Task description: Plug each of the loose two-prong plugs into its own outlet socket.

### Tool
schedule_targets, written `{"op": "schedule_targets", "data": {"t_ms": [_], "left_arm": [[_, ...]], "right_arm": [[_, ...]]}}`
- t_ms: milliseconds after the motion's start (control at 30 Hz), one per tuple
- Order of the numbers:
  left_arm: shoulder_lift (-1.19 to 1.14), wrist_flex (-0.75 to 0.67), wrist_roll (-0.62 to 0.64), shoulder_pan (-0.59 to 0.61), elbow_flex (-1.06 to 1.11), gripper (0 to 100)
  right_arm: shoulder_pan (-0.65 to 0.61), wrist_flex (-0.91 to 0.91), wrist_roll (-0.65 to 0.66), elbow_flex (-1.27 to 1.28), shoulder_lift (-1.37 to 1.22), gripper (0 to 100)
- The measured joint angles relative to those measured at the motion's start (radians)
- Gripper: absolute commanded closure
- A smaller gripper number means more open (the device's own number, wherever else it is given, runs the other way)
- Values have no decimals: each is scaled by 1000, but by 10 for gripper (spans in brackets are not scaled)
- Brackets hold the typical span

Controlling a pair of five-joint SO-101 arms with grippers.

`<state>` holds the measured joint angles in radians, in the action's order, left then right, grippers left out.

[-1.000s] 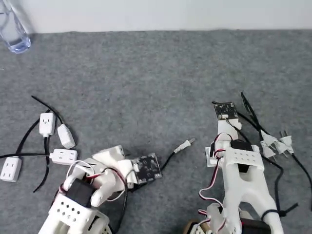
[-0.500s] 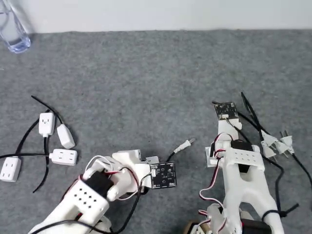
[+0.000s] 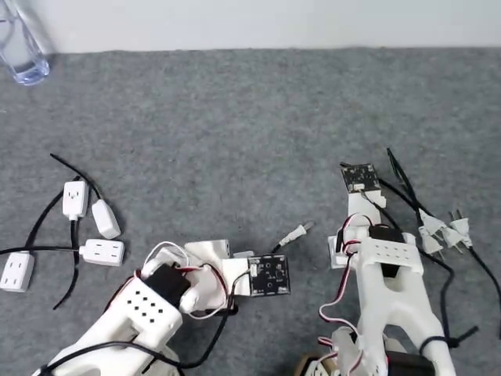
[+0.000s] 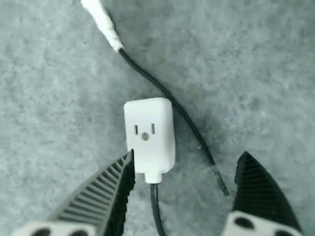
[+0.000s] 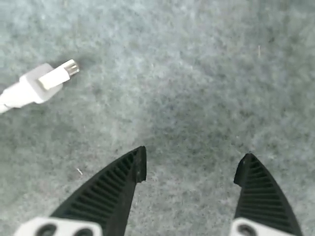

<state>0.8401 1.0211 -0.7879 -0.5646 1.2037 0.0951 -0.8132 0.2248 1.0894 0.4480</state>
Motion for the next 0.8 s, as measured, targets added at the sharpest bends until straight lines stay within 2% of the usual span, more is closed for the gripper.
{"op": "schedule_targets", "data": {"t_ms": [267, 633, 800], "left_arm": [[37, 49, 2, -55, 14, 687], [37, -31, 2, -46, 32, 687], [37, -52, 2, 0, 32, 687]], "right_arm": [[2, 0, 2, 0, 0, 703], [0, 0, 2, 0, 0, 703], [0, 0, 2, 0, 0, 703]]}}
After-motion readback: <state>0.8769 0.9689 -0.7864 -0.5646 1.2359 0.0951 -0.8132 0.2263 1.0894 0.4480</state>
